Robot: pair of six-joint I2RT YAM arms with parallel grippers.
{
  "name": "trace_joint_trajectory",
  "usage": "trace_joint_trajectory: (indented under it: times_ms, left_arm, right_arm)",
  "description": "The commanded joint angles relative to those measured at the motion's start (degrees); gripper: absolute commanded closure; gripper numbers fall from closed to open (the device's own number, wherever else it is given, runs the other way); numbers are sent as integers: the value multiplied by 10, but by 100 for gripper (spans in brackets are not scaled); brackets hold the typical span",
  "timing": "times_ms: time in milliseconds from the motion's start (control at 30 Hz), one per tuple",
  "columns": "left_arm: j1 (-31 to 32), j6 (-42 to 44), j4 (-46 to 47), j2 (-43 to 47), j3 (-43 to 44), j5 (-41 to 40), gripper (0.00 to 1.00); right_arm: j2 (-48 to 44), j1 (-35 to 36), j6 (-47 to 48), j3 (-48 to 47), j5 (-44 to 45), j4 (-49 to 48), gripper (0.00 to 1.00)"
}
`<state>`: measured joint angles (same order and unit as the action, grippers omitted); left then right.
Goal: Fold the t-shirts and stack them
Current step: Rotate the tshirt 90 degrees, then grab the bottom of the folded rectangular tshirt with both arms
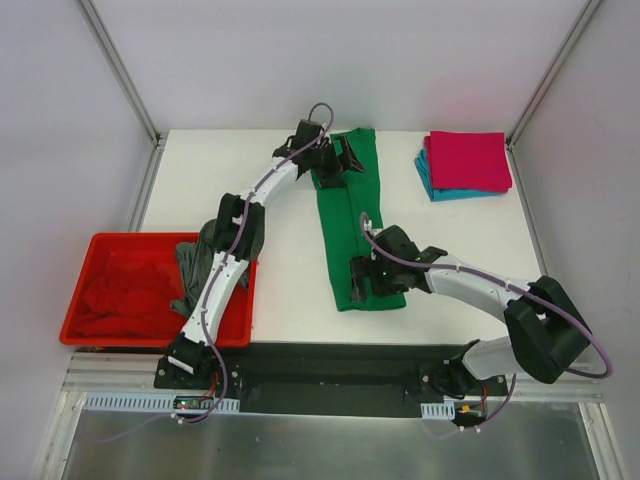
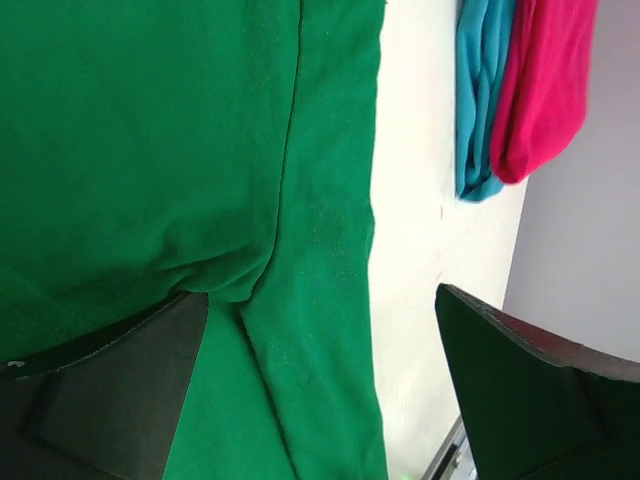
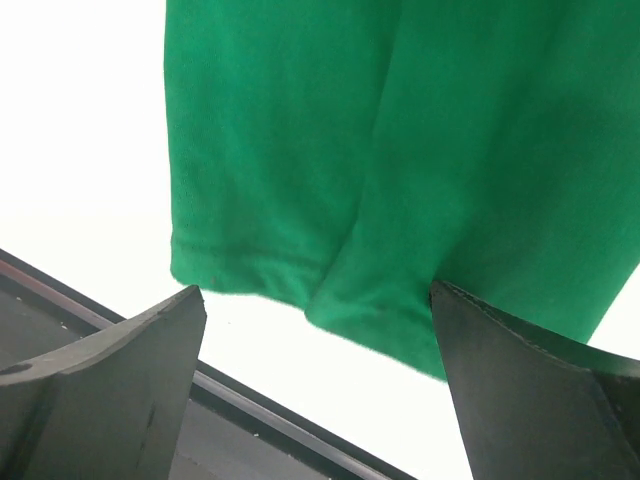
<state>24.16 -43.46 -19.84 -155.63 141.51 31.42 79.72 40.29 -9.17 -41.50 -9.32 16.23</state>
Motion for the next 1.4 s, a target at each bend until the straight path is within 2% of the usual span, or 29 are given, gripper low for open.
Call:
trace_joint_trajectory:
  times_ms: [0,133,233,400,500,533,633,767,867,967,1167,1333,1367]
  left_arm:
    - [-21,3,48,-33,20,10,1]
    - [-6,52,51,50,-41,31,1]
    - [11,107,49,167,-130,14,1]
    - [35,138,27,338,-285,-29,1]
    - [52,134,18,436,-424,-49,1]
    - [64,125,18,472,-502,-70,1]
    - [119,113,18,554,-648,-147,1]
    - [204,71,23,604,-772,-181,4]
    - [257,25,26,603,-813,-203,7]
    - [292,6,27,578,-811,-218,12]
    - [297,-36,23,552,-819,-265,22]
    - [297,-39,22,541,-817,-300,28]
    - [297,-36,22,537,-812,-301,32]
  right_arm:
    - [-11,-4,34,-33,4,22,4]
    - [-42,-4,43,-43,37,52,4]
    - [-82,-6,37,-44,82,86,4]
    - [-145,-28,5,-28,121,136,4]
    - [-179,-36,-1,-17,156,156,4]
    - [-188,-40,0,-12,166,159,4]
    - [-194,-53,2,-3,165,159,4]
    - [-168,-59,13,5,151,138,4]
    - [-130,-60,27,4,147,122,2]
    - [-90,-60,30,-5,144,111,1]
    - [-26,-62,32,-9,127,76,3]
    - [-1,-65,28,-6,125,63,4]
    - [1,-65,27,-6,126,61,4]
